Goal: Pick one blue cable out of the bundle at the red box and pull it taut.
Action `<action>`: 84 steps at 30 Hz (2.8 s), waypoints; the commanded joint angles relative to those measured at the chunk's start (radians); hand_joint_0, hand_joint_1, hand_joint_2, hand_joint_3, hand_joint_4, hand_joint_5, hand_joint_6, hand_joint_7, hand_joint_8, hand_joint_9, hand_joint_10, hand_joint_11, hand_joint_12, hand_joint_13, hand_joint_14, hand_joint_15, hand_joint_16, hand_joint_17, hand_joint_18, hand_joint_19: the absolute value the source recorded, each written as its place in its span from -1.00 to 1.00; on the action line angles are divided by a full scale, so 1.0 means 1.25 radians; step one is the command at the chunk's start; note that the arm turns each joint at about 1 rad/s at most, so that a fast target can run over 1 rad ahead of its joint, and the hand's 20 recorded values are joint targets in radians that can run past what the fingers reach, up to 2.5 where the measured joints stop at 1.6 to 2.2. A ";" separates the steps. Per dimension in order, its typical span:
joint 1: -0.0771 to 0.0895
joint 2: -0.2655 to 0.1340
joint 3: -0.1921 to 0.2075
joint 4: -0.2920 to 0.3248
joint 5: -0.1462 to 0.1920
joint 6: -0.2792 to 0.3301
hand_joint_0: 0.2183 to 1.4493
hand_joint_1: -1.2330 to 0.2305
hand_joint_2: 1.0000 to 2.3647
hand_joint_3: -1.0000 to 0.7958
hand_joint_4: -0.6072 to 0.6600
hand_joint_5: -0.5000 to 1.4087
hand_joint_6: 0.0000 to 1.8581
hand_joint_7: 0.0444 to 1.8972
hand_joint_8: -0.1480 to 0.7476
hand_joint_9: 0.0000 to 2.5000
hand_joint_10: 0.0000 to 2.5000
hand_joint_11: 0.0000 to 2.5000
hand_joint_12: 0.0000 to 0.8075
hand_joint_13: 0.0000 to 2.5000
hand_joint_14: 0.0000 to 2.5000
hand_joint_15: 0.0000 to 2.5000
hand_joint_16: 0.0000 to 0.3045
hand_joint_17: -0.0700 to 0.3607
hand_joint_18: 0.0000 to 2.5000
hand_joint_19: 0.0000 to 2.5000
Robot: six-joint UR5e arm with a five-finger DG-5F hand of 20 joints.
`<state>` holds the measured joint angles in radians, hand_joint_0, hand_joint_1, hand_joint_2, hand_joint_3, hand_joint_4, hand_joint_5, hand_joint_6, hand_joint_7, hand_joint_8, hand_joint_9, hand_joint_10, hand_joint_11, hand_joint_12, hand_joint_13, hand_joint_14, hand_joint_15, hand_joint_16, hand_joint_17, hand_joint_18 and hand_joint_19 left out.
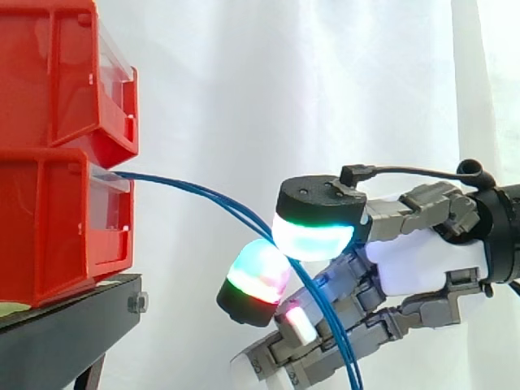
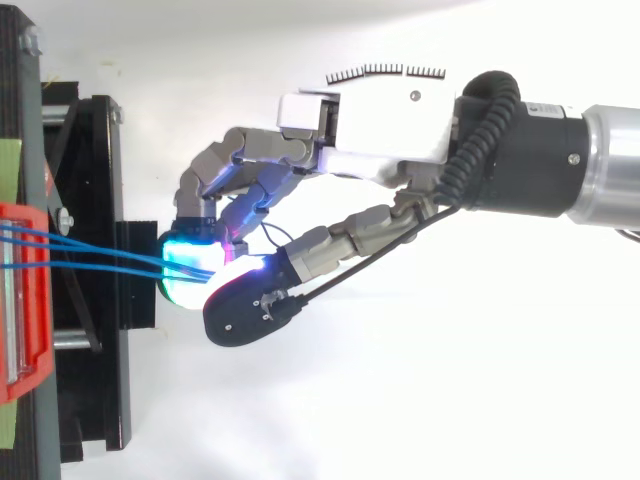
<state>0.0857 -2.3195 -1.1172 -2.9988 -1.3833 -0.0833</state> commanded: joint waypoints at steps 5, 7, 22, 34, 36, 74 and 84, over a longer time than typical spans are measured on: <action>0.000 0.000 0.013 -0.046 -0.002 0.005 -0.21 -0.36 -0.99 -0.34 0.09 -0.71 -0.02 -0.15 0.01 -0.26 -0.99 -0.09 -0.09 -0.63 -0.99 -0.80 -0.68 -0.16 -0.73 -0.94; 0.000 0.000 0.013 -0.050 -0.003 0.005 -0.21 -0.37 -0.99 -0.34 0.09 -0.71 -0.03 -0.14 0.01 -0.26 -0.99 -0.08 -0.09 -0.63 -0.99 -0.80 -0.68 -0.16 -0.72 -0.93; 0.006 0.018 0.018 -0.059 0.001 0.005 -0.15 -0.50 -1.00 -0.44 0.10 -0.71 -0.02 -0.11 0.02 -0.25 -0.99 -0.06 -0.08 -0.59 -0.99 -0.79 -0.68 -0.17 -0.66 -0.94; 0.008 0.022 0.018 -0.059 0.001 0.005 -0.44 -0.40 -1.00 -0.44 0.15 -0.71 -0.02 -0.14 0.04 -0.25 -0.99 -0.07 -0.05 -0.57 -0.99 -0.76 -0.68 -0.16 -0.63 -0.89; 0.008 0.022 0.018 -0.059 0.001 0.004 -0.49 -0.32 -1.00 -0.44 0.17 -0.70 -0.02 -0.14 0.07 -0.24 -0.99 -0.08 -0.03 -0.57 -0.99 -0.75 -0.67 -0.14 -0.63 -0.88; 0.008 0.022 0.018 -0.060 0.001 0.004 -0.51 -0.53 -1.00 -0.44 0.08 -0.74 0.01 -0.12 -0.04 -0.32 -0.99 -0.11 -0.05 -0.57 -0.99 -0.76 -0.67 -0.14 -0.56 -0.89; 0.006 0.022 0.018 -0.060 0.001 0.004 -0.44 -0.17 -1.00 -0.44 0.10 -0.72 0.00 -0.10 0.00 -0.29 -0.99 -0.11 -0.04 -0.57 -0.99 -0.75 -0.67 -0.15 -0.58 -0.84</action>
<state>0.0950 -2.2918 -1.0952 -3.0734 -1.3818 -0.0782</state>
